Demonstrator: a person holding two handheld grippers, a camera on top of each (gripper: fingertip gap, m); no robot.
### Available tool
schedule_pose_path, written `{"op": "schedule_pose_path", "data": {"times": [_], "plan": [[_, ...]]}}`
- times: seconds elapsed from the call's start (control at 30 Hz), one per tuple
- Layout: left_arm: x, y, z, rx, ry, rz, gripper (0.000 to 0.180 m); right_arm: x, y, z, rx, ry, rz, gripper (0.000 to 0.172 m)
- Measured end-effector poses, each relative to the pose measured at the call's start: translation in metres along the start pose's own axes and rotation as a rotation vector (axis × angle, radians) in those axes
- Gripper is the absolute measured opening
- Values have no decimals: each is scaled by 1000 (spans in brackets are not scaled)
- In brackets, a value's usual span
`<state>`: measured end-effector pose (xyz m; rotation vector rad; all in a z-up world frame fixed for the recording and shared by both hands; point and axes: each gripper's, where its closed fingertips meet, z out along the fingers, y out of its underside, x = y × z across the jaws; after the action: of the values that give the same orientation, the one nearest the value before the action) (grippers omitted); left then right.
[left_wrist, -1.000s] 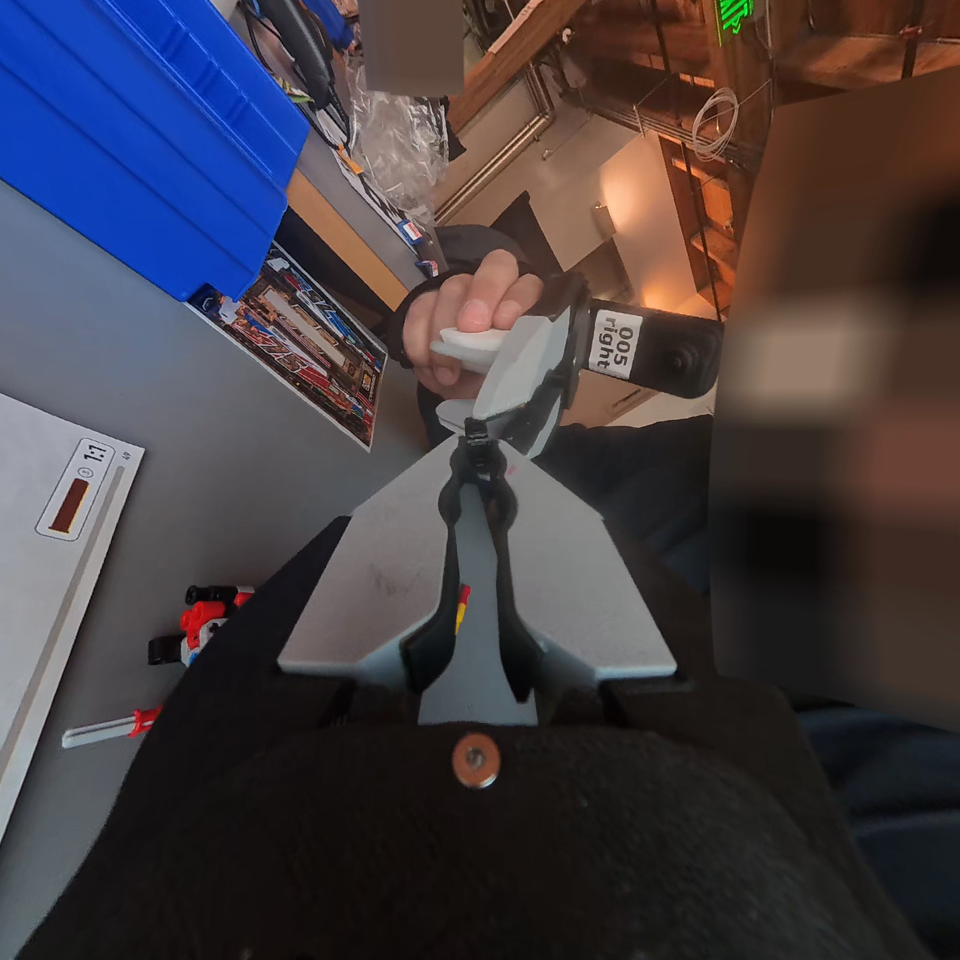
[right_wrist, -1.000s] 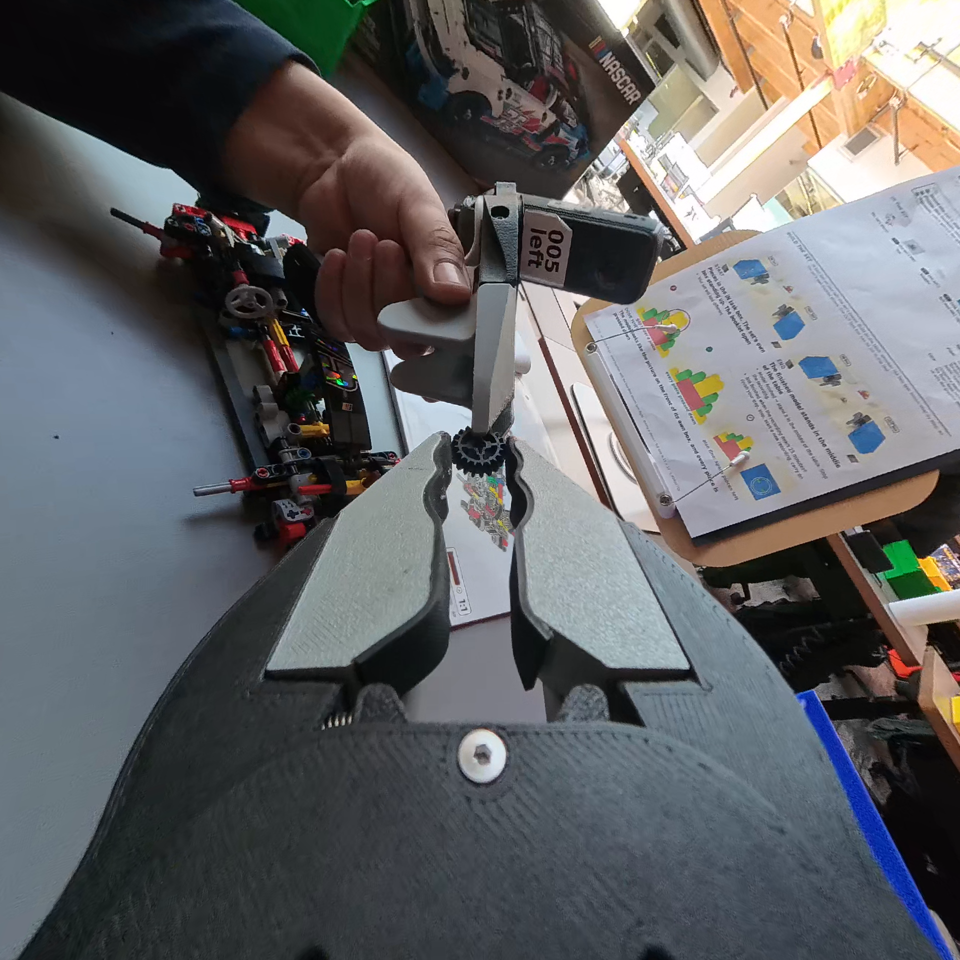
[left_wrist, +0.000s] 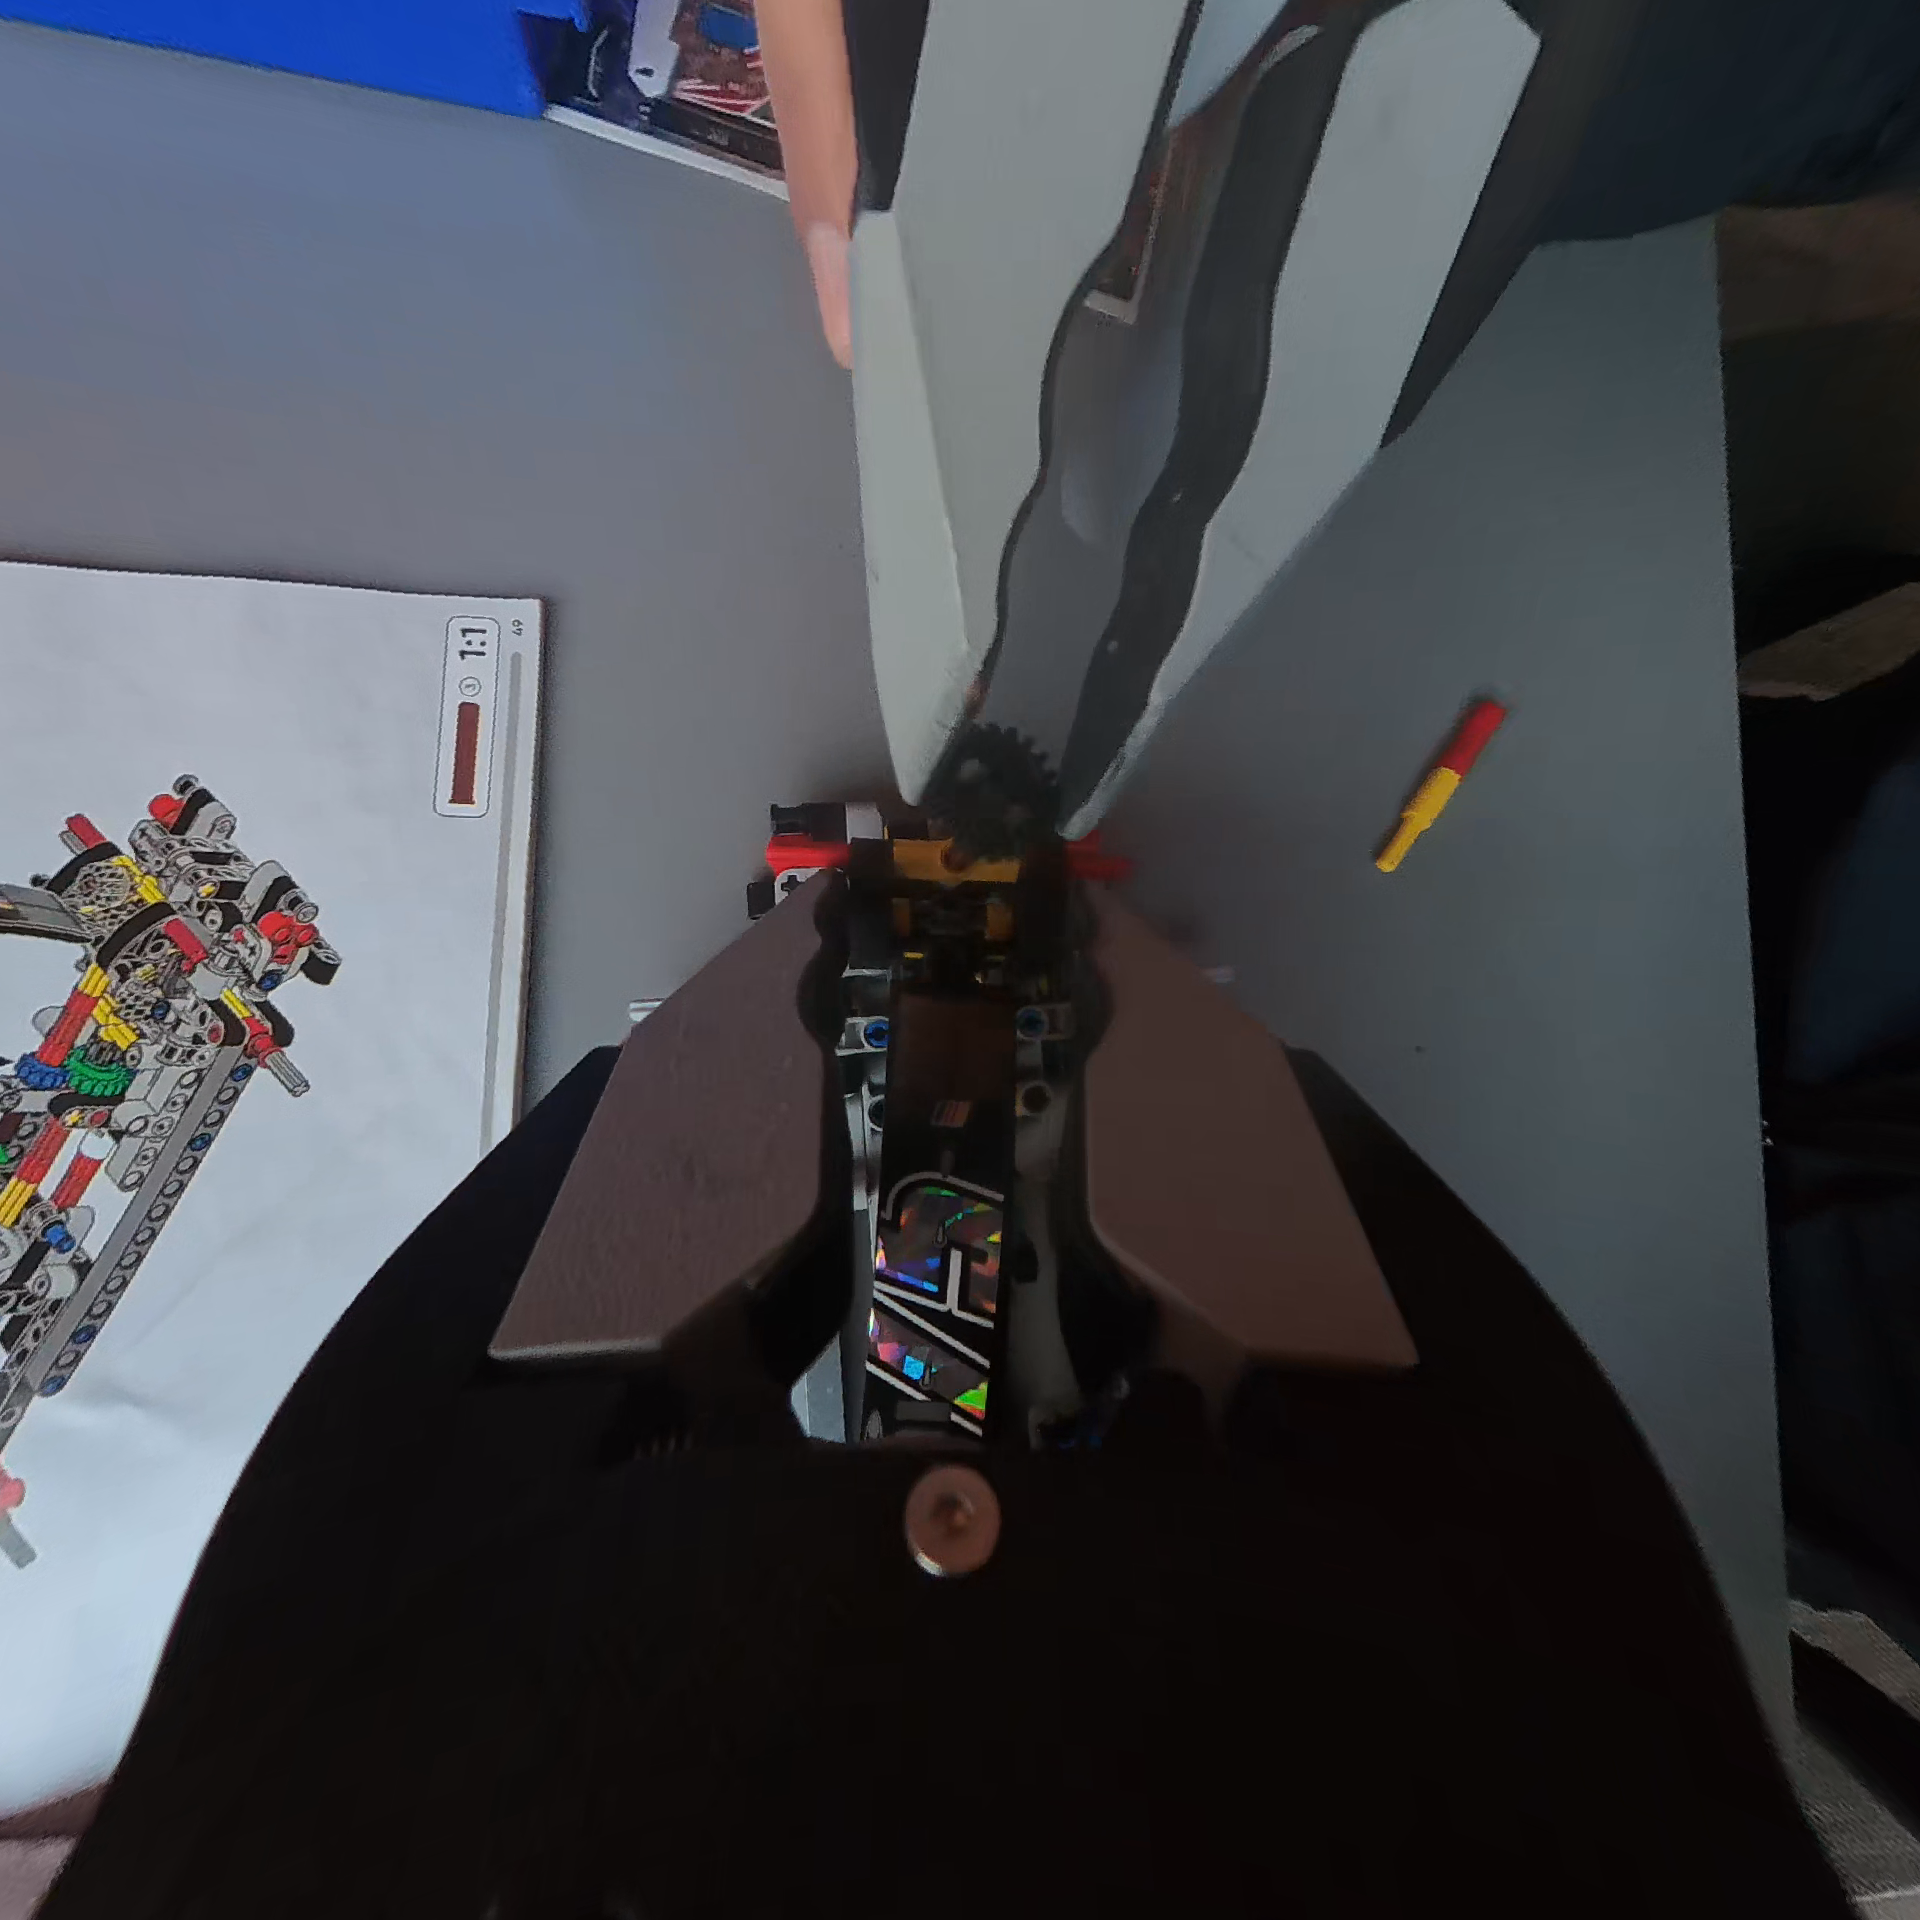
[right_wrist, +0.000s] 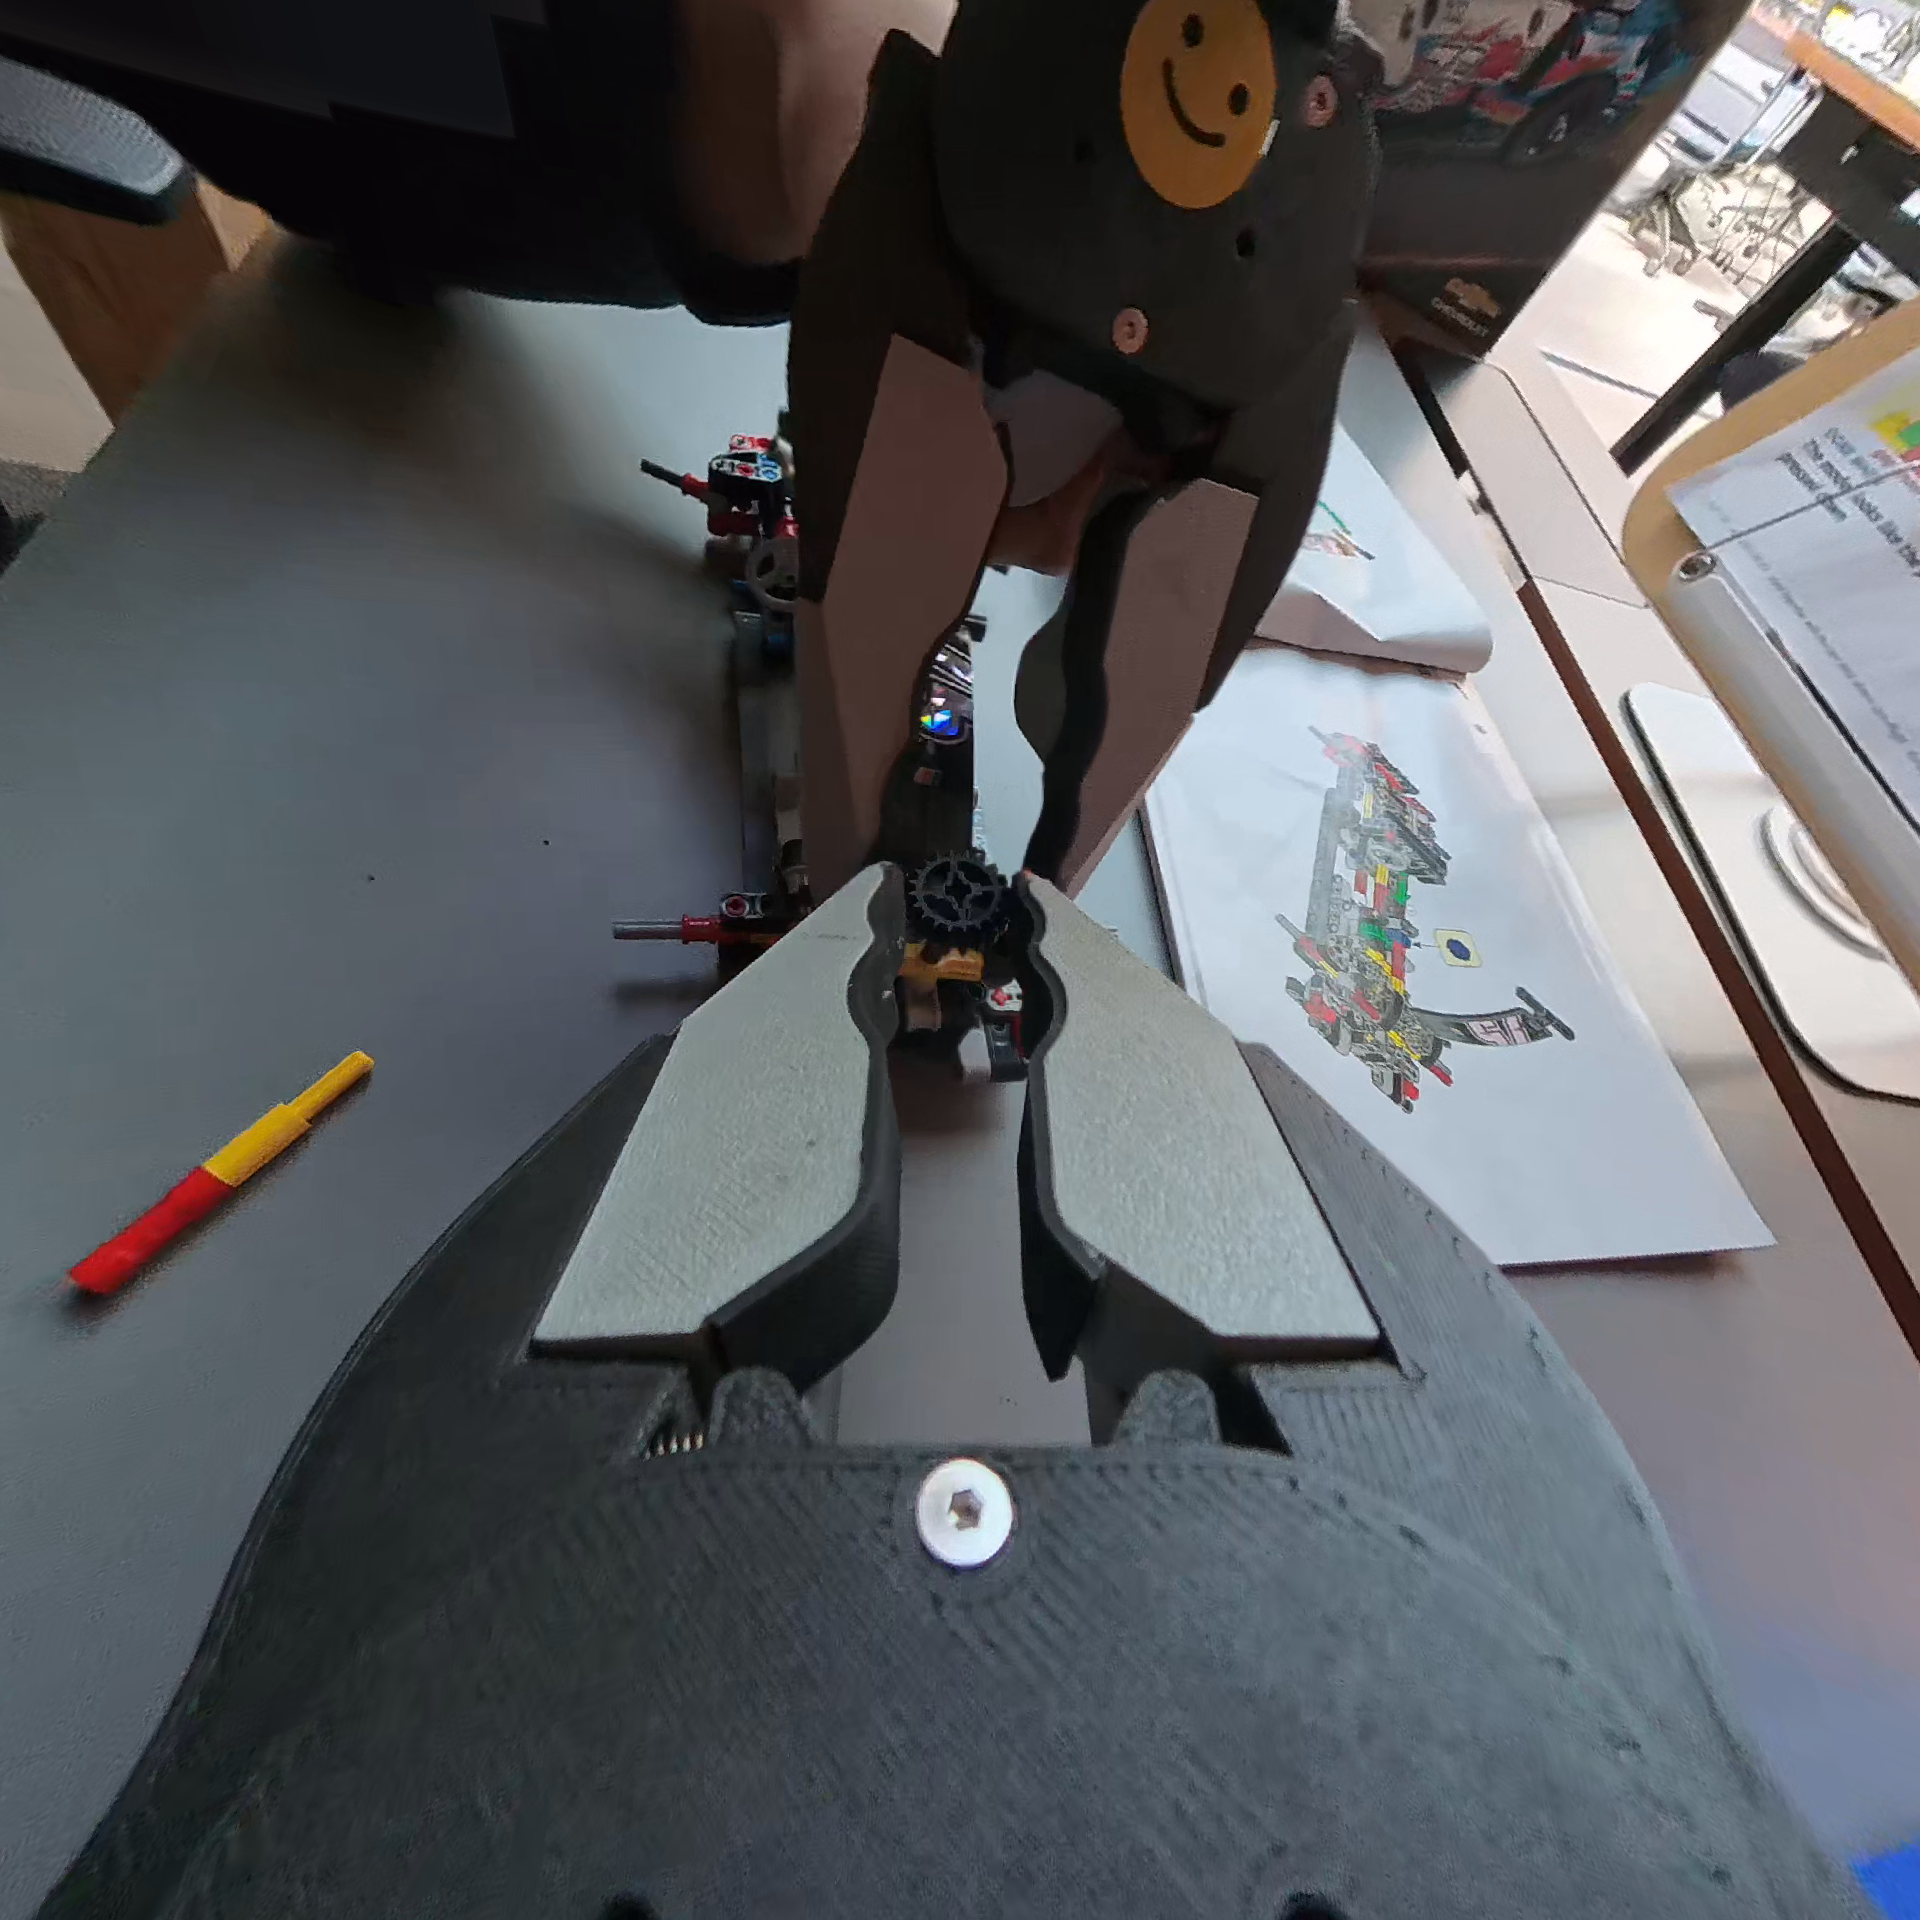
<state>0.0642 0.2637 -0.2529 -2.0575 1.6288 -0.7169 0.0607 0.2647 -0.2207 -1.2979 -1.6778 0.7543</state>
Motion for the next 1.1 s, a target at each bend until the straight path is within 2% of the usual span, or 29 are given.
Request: {"op": "schedule_pose_path", "data": {"times": [0.1,0.2,0.33,0.6,0.9,1.1], "plan": [[5,0,-6,13,1,16,45,-7,-2,0,-15,23,-64,17],[6,-3,-16,41,1,33,38,-9,-2,0,-26,52,-110,17],[-3,-3,-24,55,-72,104,34,-8,2,2,-42,69,-137,17],[2,-9,-21,101,-98,209,32,-5,2,2,-29,89,-138,17],[5,-11,-20,125,-51,171,22,-3,-1,1,-24,119,-164,17],[6,-19,-28,229,112,-29,22,2,-4,-1,-50,210,-254,17]]}}
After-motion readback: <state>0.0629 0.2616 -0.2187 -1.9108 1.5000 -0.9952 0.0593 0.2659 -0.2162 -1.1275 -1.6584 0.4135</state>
